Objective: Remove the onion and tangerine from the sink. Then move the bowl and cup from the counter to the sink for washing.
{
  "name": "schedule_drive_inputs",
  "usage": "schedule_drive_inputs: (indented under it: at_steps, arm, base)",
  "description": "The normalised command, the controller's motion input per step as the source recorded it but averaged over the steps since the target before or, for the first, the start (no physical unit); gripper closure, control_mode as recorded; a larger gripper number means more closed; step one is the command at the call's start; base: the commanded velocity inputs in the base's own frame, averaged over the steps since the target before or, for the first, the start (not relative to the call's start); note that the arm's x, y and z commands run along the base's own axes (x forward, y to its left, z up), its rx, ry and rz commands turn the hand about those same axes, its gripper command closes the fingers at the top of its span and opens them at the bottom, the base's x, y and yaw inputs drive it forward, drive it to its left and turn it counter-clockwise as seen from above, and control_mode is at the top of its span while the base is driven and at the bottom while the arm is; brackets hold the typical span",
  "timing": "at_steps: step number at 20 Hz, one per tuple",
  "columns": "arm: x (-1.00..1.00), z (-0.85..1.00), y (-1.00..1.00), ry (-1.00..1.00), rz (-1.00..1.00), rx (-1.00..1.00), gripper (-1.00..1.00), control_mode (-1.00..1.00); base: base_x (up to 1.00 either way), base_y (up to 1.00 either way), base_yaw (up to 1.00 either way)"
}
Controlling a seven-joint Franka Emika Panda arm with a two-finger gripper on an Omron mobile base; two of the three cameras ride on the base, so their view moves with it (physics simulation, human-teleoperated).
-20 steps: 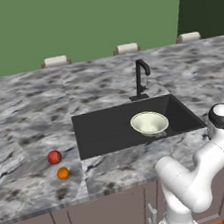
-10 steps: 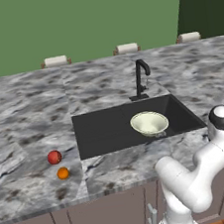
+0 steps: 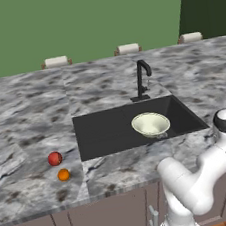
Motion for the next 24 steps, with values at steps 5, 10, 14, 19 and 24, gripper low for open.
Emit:
schedule_drive_inputs:
  at_steps: [5, 10, 14, 19, 24]
  arm:
    - [0.27, 0.22, -0.28, 0.01, 0.0, 0.09, -1.0, -1.0]
    - [0.28, 0.24, -0.27, 0.04, 0.0, 0.1, -1.0, -1.0]
    - [0.3, 0.27, -0.25, 0.04, 0.0, 0.11, -1.0, -1.0]
    - [0.26, 0.33, -0.23, 0.03, 0.0, 0.12, -1.0, -1.0]
    - [0.2, 0.34, -0.24, 0.02, 0.0, 0.13, -1.0, -1.0]
  base:
    - [0.0, 0.0, 0.0]
    - [0.0, 0.0, 0.0]
    - [0.0, 0.0, 0.0]
    - [0.0, 0.0, 0.0]
    - [0.0, 0.0, 0.0]
